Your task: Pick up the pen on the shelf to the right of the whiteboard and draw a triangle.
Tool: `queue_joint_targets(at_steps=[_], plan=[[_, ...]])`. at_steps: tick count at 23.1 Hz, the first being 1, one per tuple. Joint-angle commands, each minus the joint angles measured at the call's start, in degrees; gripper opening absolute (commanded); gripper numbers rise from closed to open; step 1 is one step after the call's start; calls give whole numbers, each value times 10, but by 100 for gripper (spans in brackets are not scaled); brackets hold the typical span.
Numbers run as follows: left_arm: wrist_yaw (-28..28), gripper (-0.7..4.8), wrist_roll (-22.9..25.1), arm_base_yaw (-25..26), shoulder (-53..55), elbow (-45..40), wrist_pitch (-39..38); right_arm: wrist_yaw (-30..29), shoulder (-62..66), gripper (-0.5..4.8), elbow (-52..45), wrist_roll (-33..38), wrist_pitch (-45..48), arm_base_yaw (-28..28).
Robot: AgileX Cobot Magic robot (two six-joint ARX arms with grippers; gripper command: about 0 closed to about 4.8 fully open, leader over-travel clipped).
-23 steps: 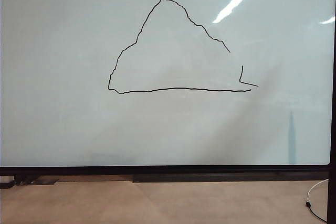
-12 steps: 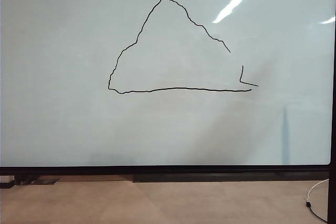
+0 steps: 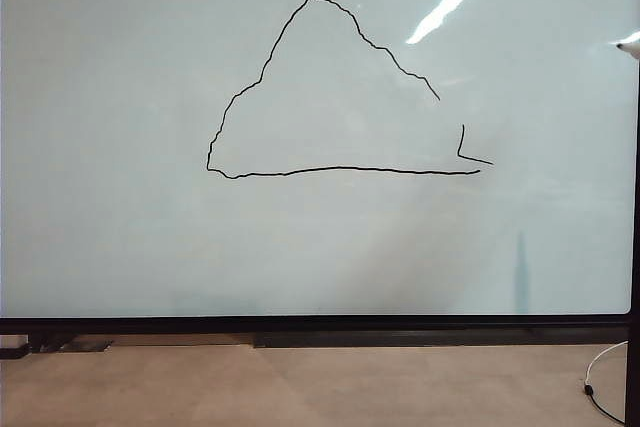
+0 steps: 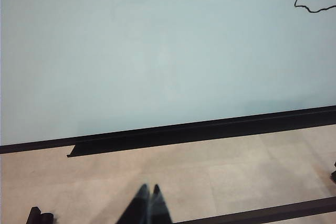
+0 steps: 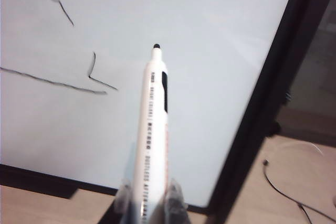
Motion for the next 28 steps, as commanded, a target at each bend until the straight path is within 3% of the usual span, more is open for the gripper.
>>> queue_joint_targets(at_steps=[1, 13, 22, 28], plan=[[2, -5, 0, 0, 0, 2, 5, 11, -29, -5, -4, -8, -16, -14], [2, -5, 0, 0, 0, 2, 5, 12, -140, -5, -4, -14, -129, -15], [2, -5, 0, 0, 0, 2, 5, 50, -146, -5, -4, -14, -137, 12], [2, -5, 0, 0, 0, 2, 5, 42, -146, -5, -4, -14, -167, 12]])
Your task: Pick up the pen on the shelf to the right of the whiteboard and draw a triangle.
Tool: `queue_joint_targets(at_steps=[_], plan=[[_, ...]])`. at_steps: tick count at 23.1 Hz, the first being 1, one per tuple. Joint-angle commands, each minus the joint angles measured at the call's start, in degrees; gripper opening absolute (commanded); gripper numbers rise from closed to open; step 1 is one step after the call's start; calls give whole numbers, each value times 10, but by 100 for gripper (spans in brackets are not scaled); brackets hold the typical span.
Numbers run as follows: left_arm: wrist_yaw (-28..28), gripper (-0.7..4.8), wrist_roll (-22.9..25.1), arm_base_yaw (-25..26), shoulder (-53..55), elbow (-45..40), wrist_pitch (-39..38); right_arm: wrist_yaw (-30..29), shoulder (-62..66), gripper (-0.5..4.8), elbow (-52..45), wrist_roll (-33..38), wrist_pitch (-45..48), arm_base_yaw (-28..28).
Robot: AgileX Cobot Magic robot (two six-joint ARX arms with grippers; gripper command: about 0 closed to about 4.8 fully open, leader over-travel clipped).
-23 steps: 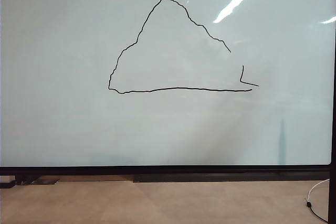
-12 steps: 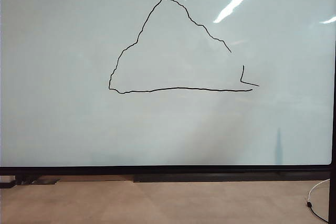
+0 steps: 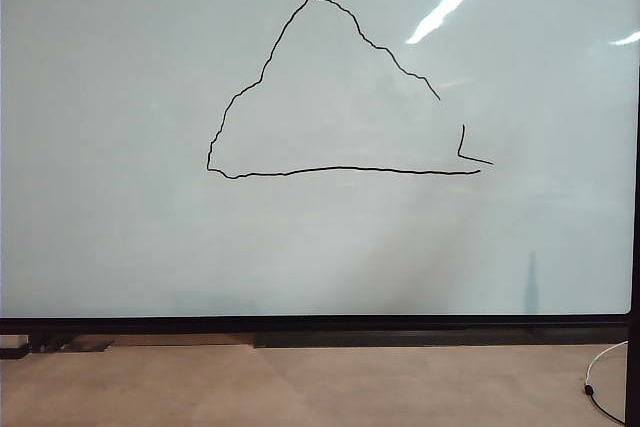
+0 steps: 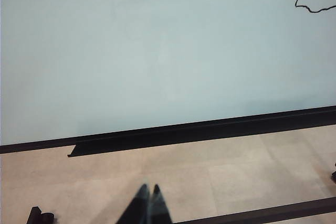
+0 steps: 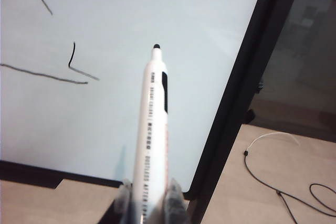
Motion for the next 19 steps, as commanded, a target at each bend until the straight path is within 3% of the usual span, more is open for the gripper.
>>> queue_joint_targets(at_steps=[1, 19], plan=[[2, -5, 0, 0, 0, 2, 5, -4, 0, -5, -4, -1, -19, 0], [2, -5, 0, 0, 0, 2, 5, -4, 0, -5, -4, -1, -44, 0]])
